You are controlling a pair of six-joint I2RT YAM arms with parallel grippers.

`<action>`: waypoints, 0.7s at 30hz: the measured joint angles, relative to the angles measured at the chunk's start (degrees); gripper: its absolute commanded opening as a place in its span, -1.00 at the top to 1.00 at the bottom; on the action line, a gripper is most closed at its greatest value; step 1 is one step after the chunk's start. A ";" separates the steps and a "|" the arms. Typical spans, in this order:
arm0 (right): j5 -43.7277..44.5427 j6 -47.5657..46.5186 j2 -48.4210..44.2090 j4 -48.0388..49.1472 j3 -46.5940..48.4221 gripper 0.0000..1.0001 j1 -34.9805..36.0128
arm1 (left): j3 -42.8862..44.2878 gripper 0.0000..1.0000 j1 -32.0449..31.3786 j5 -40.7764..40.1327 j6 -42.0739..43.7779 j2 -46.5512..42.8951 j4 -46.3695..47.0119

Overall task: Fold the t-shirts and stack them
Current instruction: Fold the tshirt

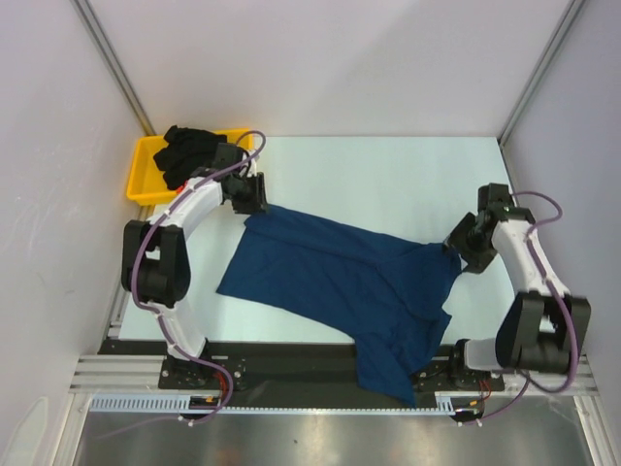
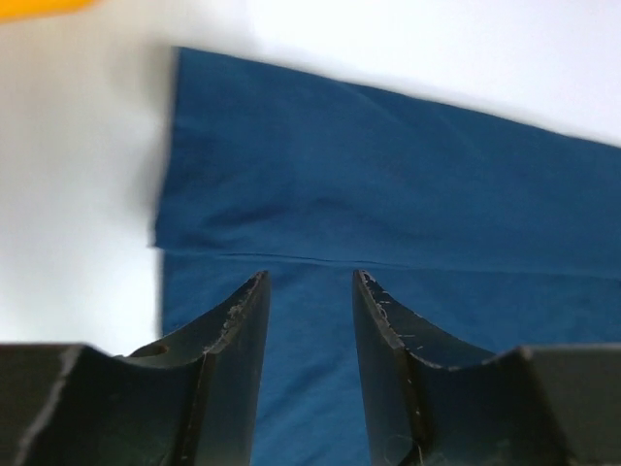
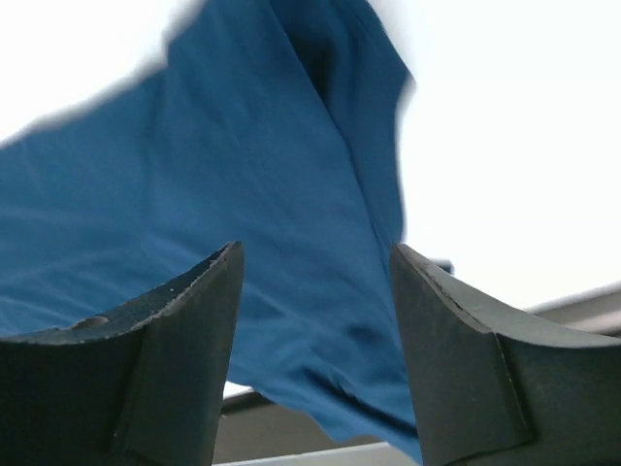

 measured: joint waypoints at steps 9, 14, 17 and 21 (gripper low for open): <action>-0.46 -2.62 13.92 10.32 5.01 -0.20 -0.61 | -1.68 0.10 -0.79 5.84 -2.51 0.39 1.81; -2.29 -2.73 16.46 13.49 6.25 -0.05 -2.80 | -1.79 0.13 -0.83 6.21 -2.78 0.96 2.10; -3.23 -2.69 18.49 14.14 6.49 -0.03 -3.23 | -1.77 0.14 -0.83 6.25 -2.84 2.95 2.03; -3.89 -2.78 20.17 15.04 6.21 0.05 -3.17 | -2.03 0.13 -0.83 6.25 -3.41 6.16 1.88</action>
